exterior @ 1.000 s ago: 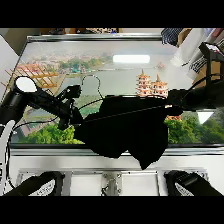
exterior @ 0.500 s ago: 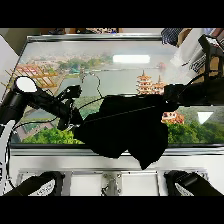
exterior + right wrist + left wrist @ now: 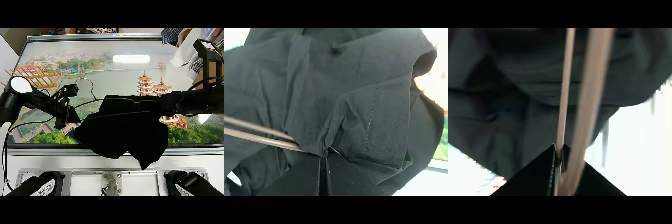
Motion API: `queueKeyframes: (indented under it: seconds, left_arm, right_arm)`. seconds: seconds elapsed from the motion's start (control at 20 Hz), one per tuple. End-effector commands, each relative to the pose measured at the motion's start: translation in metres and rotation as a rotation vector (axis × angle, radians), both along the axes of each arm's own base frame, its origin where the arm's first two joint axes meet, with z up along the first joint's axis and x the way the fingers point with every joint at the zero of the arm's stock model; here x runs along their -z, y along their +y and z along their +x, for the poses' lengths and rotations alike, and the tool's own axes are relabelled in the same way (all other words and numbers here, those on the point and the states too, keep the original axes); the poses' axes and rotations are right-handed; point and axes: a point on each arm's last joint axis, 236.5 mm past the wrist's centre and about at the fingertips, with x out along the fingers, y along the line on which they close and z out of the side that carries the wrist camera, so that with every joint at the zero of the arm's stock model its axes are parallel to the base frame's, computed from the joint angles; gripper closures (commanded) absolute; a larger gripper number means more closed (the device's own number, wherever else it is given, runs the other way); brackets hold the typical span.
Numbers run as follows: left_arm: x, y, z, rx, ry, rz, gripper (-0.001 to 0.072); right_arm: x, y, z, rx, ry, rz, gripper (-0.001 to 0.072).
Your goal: Fold the clothes and pants, and hang the long-sleeved shirts on hangers.
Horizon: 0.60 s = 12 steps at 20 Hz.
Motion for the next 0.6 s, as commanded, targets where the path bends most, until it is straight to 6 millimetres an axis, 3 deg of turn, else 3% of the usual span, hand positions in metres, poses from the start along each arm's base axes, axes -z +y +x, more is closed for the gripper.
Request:
queueKeyframes:
  seconds: [0.0, 0.25, 0.4, 0.55]
  left_arm:
    - [-0.009, 0.02, 0.026, -0.165, -0.082, 0.036, 0.0696]
    - [-0.011, -0.005, 0.013, -0.08, -0.096, 0.031, 0.0696]
    - [-0.011, -0.018, 0.006, -0.034, -0.103, 0.028, 0.0696]
    - [-0.012, -0.015, 0.004, -0.036, -0.091, 0.029, 0.0696]
  right_arm:
    - [-0.001, -0.016, -0.012, 0.039, 0.018, -0.034, 0.0698]
    - [-0.001, -0.016, -0.007, 0.057, 0.007, -0.029, 0.0698]
    - [-0.003, -0.035, 0.003, 0.112, -0.034, -0.09, 0.0698]
    - [-0.004, -0.053, 0.012, 0.163, -0.063, -0.151, 0.0698]
